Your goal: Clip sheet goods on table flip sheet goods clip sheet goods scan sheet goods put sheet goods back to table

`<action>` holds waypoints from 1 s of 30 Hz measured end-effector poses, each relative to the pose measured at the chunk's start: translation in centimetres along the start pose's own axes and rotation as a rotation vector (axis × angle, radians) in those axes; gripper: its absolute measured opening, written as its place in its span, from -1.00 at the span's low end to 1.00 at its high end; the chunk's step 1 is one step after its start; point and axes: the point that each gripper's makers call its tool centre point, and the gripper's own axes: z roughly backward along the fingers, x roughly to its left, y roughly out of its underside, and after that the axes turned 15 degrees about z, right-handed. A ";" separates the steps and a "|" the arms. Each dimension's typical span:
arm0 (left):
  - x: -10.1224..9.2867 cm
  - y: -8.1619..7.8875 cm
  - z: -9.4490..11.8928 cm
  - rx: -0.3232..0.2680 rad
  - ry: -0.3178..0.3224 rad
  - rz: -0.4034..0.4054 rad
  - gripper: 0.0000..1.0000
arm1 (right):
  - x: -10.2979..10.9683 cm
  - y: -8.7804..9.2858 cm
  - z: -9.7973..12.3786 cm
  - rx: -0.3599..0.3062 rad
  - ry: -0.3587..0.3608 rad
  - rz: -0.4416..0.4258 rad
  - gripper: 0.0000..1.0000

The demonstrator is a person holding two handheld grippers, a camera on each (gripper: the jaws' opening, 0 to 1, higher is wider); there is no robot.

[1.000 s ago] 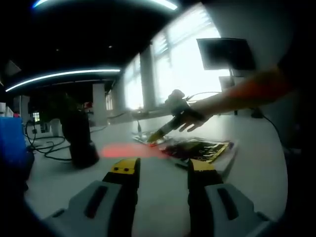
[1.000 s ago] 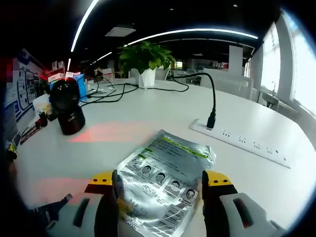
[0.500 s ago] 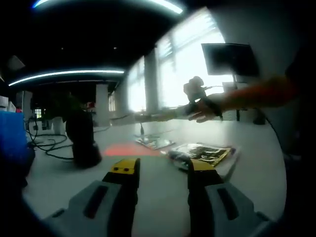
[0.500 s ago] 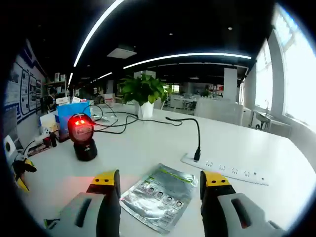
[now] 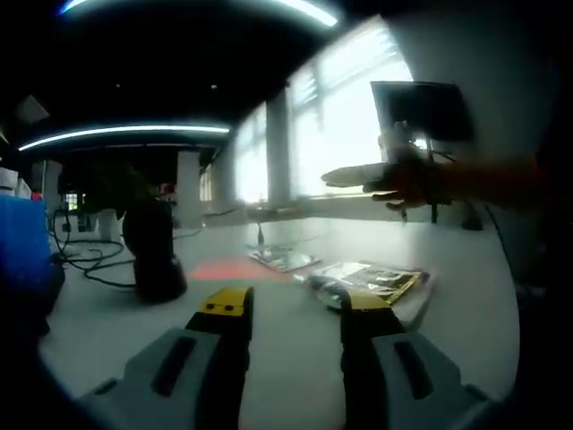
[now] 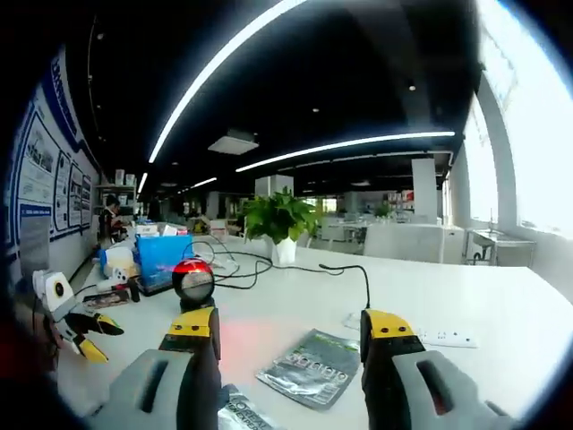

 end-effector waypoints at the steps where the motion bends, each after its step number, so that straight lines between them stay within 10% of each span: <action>1: 0.0 0.0 0.0 0.000 -0.001 0.001 -0.37 | 0.0 0.0 0.7 -0.007 0.005 -0.006 0.14; 30: 0.1 -0.3 0.1 -0.014 -0.012 -0.011 -0.37 | 0.3 5.3 11.9 -0.045 0.114 0.013 0.05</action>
